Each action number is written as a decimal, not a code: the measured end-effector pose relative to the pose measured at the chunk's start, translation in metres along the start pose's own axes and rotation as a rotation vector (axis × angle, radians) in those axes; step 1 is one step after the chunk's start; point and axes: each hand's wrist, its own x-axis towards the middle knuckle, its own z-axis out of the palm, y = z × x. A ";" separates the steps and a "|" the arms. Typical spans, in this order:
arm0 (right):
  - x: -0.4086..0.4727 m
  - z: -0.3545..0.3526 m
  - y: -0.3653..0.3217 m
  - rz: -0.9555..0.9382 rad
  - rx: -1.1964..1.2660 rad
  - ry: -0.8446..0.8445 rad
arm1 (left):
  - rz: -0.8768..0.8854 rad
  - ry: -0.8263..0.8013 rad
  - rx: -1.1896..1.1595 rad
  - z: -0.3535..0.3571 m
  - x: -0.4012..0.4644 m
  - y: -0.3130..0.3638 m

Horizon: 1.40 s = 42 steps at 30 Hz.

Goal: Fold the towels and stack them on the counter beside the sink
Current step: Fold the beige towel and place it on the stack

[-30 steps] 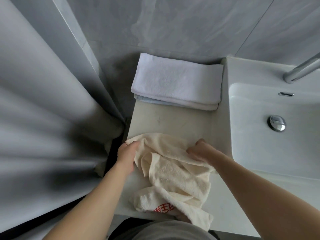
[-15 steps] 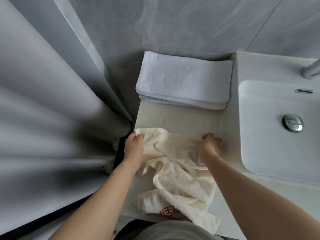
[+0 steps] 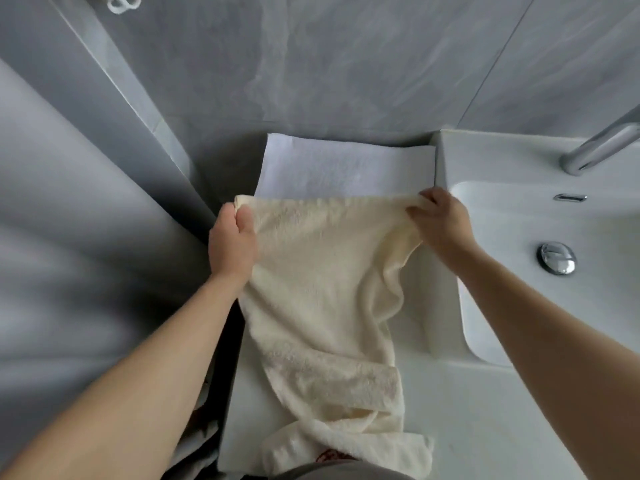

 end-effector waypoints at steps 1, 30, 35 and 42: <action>0.013 -0.004 -0.005 0.009 0.001 0.023 | 0.010 -0.001 0.009 0.004 0.013 0.008; 0.065 0.048 0.009 -0.071 -0.030 0.476 | -0.014 0.035 0.293 0.100 0.137 0.027; -0.032 0.070 0.013 0.258 0.299 0.253 | -0.290 0.086 -0.073 0.068 0.029 -0.027; -0.019 0.074 0.050 0.891 0.412 -0.047 | -0.336 -0.348 0.123 0.065 -0.038 -0.052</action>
